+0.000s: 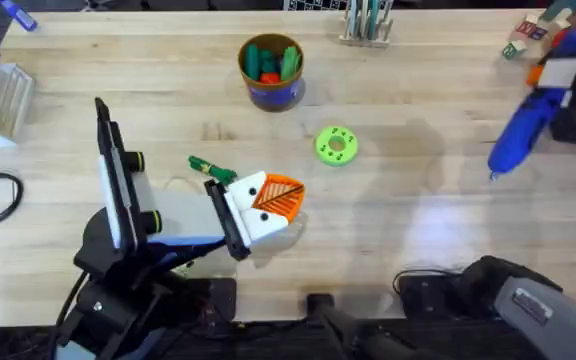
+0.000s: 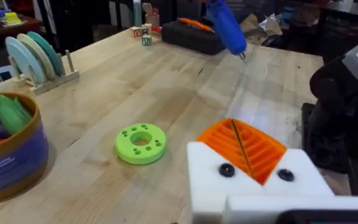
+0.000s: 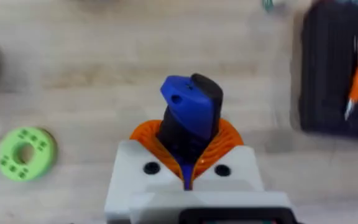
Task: Pick up the gripper from the table and insert it into the empty holder that is missing its gripper. Then pick up a screw, insert it into the mounting hole, and use the screwdriver to tighten it. Finally, clean up the table by picking up the vegetable and placing it into the bucket.
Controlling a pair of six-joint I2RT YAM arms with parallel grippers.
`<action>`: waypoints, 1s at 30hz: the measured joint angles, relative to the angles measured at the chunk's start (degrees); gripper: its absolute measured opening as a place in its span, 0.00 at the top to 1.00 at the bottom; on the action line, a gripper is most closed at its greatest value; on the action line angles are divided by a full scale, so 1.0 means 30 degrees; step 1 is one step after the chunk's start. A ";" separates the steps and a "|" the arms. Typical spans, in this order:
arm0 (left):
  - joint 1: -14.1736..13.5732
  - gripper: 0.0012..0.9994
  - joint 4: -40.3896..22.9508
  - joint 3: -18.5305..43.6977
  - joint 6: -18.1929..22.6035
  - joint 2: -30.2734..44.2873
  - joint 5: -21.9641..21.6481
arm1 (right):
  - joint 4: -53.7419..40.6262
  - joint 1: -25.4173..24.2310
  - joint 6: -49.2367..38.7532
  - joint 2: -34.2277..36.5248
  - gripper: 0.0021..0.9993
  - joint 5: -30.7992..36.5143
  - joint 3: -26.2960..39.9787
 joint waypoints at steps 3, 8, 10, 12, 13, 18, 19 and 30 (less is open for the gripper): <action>0.0000 0.99 0.0000 0.0000 0.0000 0.0000 -0.0002 | 0.1673 0.1575 0.1119 -0.1525 0.98 -0.0052 -0.0400; 0.0000 0.99 0.0000 0.0000 0.0005 0.0000 -0.0002 | 0.5793 0.3763 0.4149 -0.3661 0.98 -0.0214 -0.1884; 0.0000 0.99 0.0000 0.0000 0.0000 0.0000 -0.0002 | 0.7312 0.4662 0.5191 -0.4206 0.98 -0.0550 -0.2443; 0.0000 0.99 0.0000 0.0000 0.0000 0.0000 -0.0008 | 0.8285 0.5747 0.5904 -0.4521 0.98 -0.1100 -0.2862; 0.0000 0.99 0.0000 0.0000 0.0000 0.0000 -0.0016 | 0.8543 0.6411 0.6167 -0.4595 0.98 -0.1409 -0.3009; 0.0000 0.99 0.0000 0.0000 0.0002 0.0000 -0.0269 | 0.9492 1.0022 0.6895 -0.4462 0.98 -0.2235 -0.3487; 0.0000 0.99 0.0000 0.0000 0.0000 0.0000 -0.0315 | 0.9857 1.0828 0.6966 -0.4404 0.98 -0.2330 -0.3530; 0.0000 0.99 0.0000 0.0000 0.0000 0.0000 -0.0424 | 1.5835 1.8658 0.7243 -0.4252 0.98 -0.2811 -0.3620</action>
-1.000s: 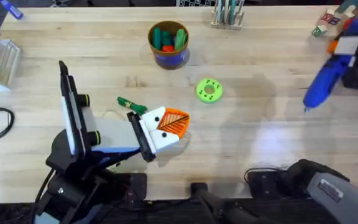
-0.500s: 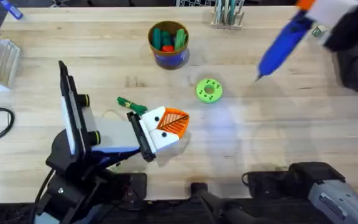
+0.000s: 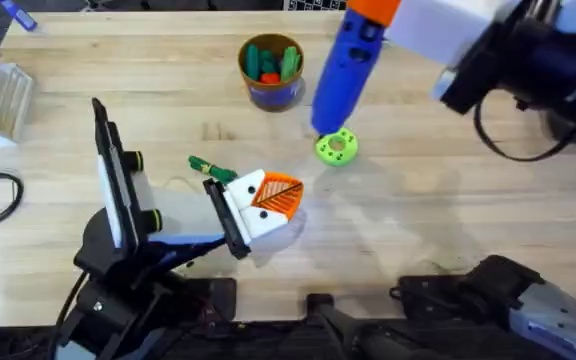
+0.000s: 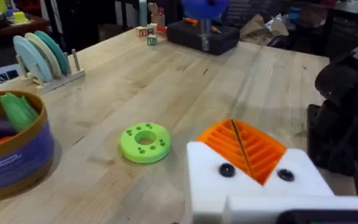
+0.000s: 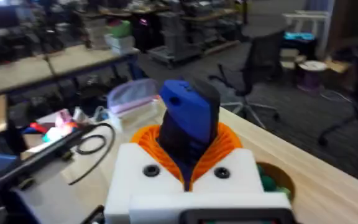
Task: Pick up the gripper from the table and insert it into the empty holder that is missing its gripper. Then pick up a screw, insert it into the mounting hole, and use the screwdriver to tighten it. Finally, clean up the table by picking up the vegetable and placing it into the bucket.
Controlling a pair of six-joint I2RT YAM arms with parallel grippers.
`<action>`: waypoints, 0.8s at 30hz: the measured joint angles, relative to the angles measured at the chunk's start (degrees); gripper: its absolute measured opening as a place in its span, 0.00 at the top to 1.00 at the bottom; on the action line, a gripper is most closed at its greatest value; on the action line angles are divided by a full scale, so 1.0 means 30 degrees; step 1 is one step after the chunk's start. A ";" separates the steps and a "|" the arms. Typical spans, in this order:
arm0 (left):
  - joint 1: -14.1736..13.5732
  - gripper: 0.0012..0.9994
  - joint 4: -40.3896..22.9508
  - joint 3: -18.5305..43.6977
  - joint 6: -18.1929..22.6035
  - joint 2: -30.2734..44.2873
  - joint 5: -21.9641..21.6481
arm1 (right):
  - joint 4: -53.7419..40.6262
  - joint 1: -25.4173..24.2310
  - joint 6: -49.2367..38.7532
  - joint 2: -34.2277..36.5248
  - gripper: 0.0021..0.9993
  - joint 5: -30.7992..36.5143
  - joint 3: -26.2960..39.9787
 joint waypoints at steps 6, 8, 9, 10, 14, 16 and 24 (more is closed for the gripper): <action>0.0000 0.99 0.0000 0.0000 0.0003 0.0000 -0.0007 | 0.2042 0.2482 0.0080 0.0658 0.98 -0.0073 -0.0196; 0.0000 0.99 0.0000 0.0000 0.0000 0.0000 -0.0007 | 0.2720 0.3237 0.0080 0.1119 0.98 -0.0152 -0.0208; 0.0000 0.99 0.0000 0.0000 0.0000 0.0000 -0.0007 | 0.3028 0.3543 0.0085 0.1341 0.98 -0.0291 -0.0208; 0.0000 0.99 -0.0003 0.0000 0.0000 0.0000 -0.0007 | 0.3284 0.3774 0.0087 0.1542 0.98 -0.0433 -0.0208; 0.0000 0.99 0.0000 0.0000 0.0000 0.0000 -0.0007 | 0.3897 0.4534 0.0093 0.2525 0.98 -0.1308 -0.0208; 0.0000 0.99 0.0000 0.0000 0.0000 0.0000 -0.0003 | 0.3975 0.4640 0.0131 0.3047 0.98 -0.1676 -0.0215; 0.0000 0.99 0.0000 0.0000 0.0000 0.0000 -0.0006 | 0.5192 0.4726 0.0138 0.4521 0.98 -0.2710 -0.0317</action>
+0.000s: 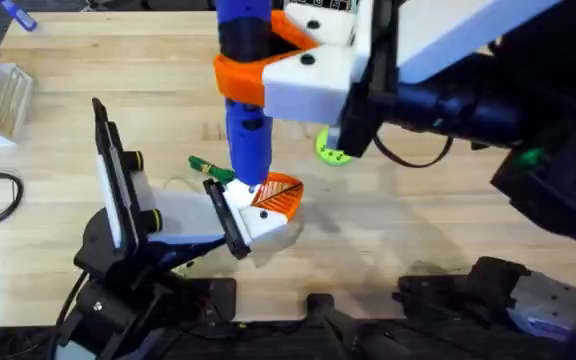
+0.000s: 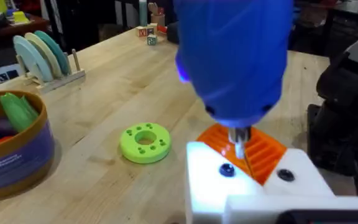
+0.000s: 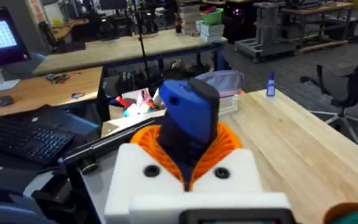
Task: Pick up the gripper from the table and insert it into the empty holder that is missing its gripper. Then pick up a screw, insert it into the mounting hole, and use the screwdriver to tighten it. Finally, clean up the table by picking up the vegetable and placing it into the bucket.
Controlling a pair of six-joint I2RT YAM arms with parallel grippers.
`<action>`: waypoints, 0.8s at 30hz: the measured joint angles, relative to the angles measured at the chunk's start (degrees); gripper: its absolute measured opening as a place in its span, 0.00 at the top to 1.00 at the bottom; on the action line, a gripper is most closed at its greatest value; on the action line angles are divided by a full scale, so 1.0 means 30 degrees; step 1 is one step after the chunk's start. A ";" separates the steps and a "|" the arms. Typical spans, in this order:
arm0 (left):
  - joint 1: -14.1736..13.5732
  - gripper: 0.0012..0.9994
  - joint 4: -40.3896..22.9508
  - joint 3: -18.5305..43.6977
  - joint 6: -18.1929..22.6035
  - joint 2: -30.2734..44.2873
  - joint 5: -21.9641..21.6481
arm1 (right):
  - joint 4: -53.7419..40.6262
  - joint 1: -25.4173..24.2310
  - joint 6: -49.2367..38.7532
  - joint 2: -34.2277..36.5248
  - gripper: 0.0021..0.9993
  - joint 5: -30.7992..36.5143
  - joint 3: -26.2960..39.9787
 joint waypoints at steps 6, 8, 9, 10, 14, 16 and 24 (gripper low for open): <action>0.0000 0.99 0.0000 0.0000 0.0000 0.0000 -0.0001 | 0.0310 0.0001 -0.0005 0.0520 0.98 -0.0146 0.0000; 0.0000 0.99 0.0000 0.0000 0.0000 0.0000 -0.0001 | 0.0329 0.0001 0.0000 0.0549 0.98 -0.0153 0.0000; 0.0000 0.99 0.0000 0.0000 0.0000 0.0000 -0.0001 | 0.0337 0.0001 0.0000 0.0549 0.98 -0.0168 0.0000; 0.0000 0.99 0.0000 0.0000 0.0000 0.0000 -0.0001 | 0.0350 0.0001 0.0000 0.0549 0.98 -0.0202 0.0000; 0.0000 0.99 0.0000 0.0000 0.0000 0.0000 -0.0001 | 0.0352 0.0001 0.0000 0.0565 0.98 -0.0284 0.0000; 0.0000 0.99 0.0000 0.0000 0.0005 0.0000 -0.0001 | 0.0344 0.0001 0.0000 0.0622 0.98 -0.0291 0.0000; 0.0000 0.99 -0.0042 0.0000 -0.0007 0.0022 -0.0001 | 0.0613 0.0001 0.0000 0.1373 0.98 -0.0277 0.0000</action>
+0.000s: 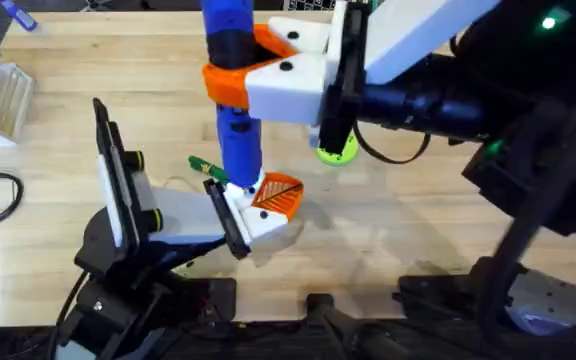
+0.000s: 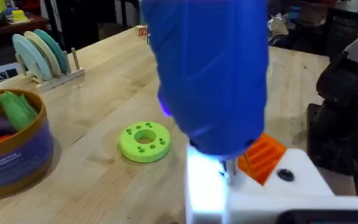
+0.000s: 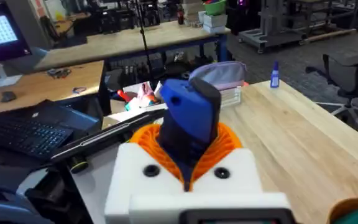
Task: Pick up the gripper from the table and insert it into the empty holder that is missing its gripper. Then pick up a screw, insert it into the mounting hole, and use the screwdriver to tighten it. Finally, clean up the table by picking up the vegetable and placing it into the bucket.
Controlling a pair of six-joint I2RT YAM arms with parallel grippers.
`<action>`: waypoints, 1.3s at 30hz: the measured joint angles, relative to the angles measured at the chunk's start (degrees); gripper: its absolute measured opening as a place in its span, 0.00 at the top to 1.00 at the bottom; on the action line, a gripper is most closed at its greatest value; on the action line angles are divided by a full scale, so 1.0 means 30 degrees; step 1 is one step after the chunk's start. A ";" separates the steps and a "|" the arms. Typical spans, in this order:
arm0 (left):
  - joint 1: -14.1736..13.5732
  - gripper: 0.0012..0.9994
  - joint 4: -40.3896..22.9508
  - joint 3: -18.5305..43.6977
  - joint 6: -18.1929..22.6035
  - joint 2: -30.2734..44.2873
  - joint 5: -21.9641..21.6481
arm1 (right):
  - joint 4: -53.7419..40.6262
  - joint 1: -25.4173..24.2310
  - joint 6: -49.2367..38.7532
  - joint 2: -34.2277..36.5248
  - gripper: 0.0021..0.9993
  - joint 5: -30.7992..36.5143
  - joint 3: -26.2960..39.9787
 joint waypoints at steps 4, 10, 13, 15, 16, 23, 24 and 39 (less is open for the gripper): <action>0.0000 0.99 0.0006 0.0000 0.0000 0.0000 0.0007 | -0.0003 0.0000 -0.0007 0.0000 0.98 0.0000 0.0000; 0.0000 0.99 0.0027 0.0000 0.0007 0.0000 0.0000 | 0.0522 0.0000 -0.0087 0.0000 0.98 -0.0012 0.0000; 0.0000 0.99 0.0029 0.0000 0.0007 0.0000 0.0000 | 0.1029 0.0000 -0.0191 -0.0027 0.98 -0.0002 0.0000; 0.0000 0.99 0.0035 0.0000 0.0007 0.0000 -0.0001 | 0.0993 0.0000 -0.0240 -0.0165 0.98 -0.0007 0.0000; 0.0000 0.99 0.0035 0.0000 0.0007 0.0000 0.0000 | 0.0953 0.0000 -0.0291 -0.0286 0.98 -0.0009 0.0000; 0.0000 0.99 0.0032 0.0000 0.0007 0.0000 -0.0005 | 0.0467 0.0000 -0.0743 -0.0991 0.98 -0.0087 0.0000; 0.0000 0.99 0.0035 0.0000 0.0007 0.0000 0.0000 | 0.0207 0.0000 -0.0869 -0.0984 0.98 -0.0087 0.0000; 0.0000 0.99 0.0019 0.0000 0.0002 0.0000 0.0000 | -0.0265 0.0503 -0.1310 -0.0673 0.98 -0.0138 -0.0029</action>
